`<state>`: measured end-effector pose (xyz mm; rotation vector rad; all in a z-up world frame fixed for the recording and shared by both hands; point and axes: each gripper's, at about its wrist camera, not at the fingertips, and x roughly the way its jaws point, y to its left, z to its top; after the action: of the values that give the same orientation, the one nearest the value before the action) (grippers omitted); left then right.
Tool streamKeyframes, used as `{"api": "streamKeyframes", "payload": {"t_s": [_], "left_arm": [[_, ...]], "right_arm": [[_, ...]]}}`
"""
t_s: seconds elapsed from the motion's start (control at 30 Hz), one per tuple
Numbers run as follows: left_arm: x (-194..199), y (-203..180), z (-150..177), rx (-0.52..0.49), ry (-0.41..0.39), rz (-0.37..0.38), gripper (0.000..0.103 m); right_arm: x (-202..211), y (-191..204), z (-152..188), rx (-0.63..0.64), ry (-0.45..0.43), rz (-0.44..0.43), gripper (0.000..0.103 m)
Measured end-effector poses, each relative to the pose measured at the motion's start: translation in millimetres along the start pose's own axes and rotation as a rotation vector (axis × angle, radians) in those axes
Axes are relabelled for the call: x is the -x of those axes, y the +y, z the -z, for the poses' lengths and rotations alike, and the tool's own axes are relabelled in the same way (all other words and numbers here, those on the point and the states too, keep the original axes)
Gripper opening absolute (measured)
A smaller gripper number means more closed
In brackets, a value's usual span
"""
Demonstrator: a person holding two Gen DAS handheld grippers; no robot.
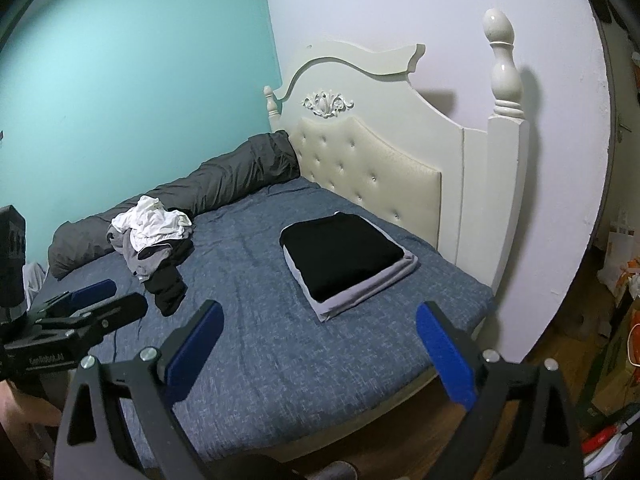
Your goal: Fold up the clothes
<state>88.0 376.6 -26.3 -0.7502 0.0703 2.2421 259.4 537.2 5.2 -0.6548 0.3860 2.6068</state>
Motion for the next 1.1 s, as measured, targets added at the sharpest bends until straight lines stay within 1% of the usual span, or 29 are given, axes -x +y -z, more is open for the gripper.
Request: {"api": "streamKeyframes", "payload": {"t_s": [0.33, 0.83, 1.1], "left_arm": [[6, 3, 8, -0.013, -0.002, -0.014, 0.103], [8, 5, 17, -0.012, -0.015, -0.013, 0.103], [7, 7, 19, -0.004, -0.007, -0.008, 0.103]], "right_arm": [[1, 1, 14, -0.013, 0.010, 0.001, 0.098], [-1, 5, 23, 0.006, 0.017, 0.005, 0.098], [0, 7, 25, 0.013, 0.018, 0.003, 0.098]]}}
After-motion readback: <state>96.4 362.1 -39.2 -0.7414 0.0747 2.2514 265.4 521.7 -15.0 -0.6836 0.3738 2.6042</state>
